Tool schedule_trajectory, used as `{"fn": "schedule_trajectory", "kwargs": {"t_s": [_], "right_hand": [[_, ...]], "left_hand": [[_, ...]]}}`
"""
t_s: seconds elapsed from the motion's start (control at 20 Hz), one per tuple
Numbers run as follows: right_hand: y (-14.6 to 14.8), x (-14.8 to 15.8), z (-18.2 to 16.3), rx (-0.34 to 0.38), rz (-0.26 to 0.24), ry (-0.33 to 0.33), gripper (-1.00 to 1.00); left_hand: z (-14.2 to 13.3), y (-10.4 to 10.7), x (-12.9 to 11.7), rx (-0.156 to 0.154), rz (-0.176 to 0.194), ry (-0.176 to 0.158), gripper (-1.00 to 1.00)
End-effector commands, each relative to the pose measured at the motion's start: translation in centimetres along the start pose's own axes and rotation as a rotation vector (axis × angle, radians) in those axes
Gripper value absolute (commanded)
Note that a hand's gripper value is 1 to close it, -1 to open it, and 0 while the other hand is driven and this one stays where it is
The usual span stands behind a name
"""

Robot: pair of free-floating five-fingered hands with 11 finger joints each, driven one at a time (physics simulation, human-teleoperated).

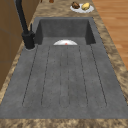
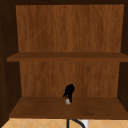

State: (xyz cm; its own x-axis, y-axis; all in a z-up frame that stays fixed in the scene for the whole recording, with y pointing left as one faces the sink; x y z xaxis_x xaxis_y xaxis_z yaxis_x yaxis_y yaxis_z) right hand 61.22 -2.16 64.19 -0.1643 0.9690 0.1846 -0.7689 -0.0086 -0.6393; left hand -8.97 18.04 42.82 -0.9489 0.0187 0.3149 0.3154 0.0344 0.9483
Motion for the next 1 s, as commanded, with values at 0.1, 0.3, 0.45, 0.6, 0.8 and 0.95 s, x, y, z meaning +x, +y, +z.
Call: {"fn": "schedule_trajectory", "kwargs": {"t_s": [0.1,0.3,0.45,0.6,0.8,0.95], "right_hand": [[1.1,-0.3,-1.8,-0.121,0.075,0.013,-1.0],[2.3,-0.3,-2.5,-0.219,0.098,0.009,-1.0],[3.9,-0.3,-2.5,-0.296,0.111,0.009,-1.0],[5.5,-0.2,-2.2,-0.365,0.113,0.018,-1.0],[4.3,0.0,-3.1,-0.324,0.106,0.016,-1.0],[2.9,0.1,-4.2,-0.234,0.099,0.005,-1.0]], "left_hand": [[0.0,0.0,0.0,0.0,0.0,0.0,0.0],[0.0,0.0,0.0,0.0,0.0,0.0,0.0],[0.0,0.0,0.0,0.0,0.0,0.0,0.0],[0.0,0.0,0.0,0.0,0.0,0.0,0.0],[0.0,0.0,0.0,0.0,0.0,0.0,0.0],[0.0,0.0,0.0,0.0,0.0,0.0,0.0]]}}
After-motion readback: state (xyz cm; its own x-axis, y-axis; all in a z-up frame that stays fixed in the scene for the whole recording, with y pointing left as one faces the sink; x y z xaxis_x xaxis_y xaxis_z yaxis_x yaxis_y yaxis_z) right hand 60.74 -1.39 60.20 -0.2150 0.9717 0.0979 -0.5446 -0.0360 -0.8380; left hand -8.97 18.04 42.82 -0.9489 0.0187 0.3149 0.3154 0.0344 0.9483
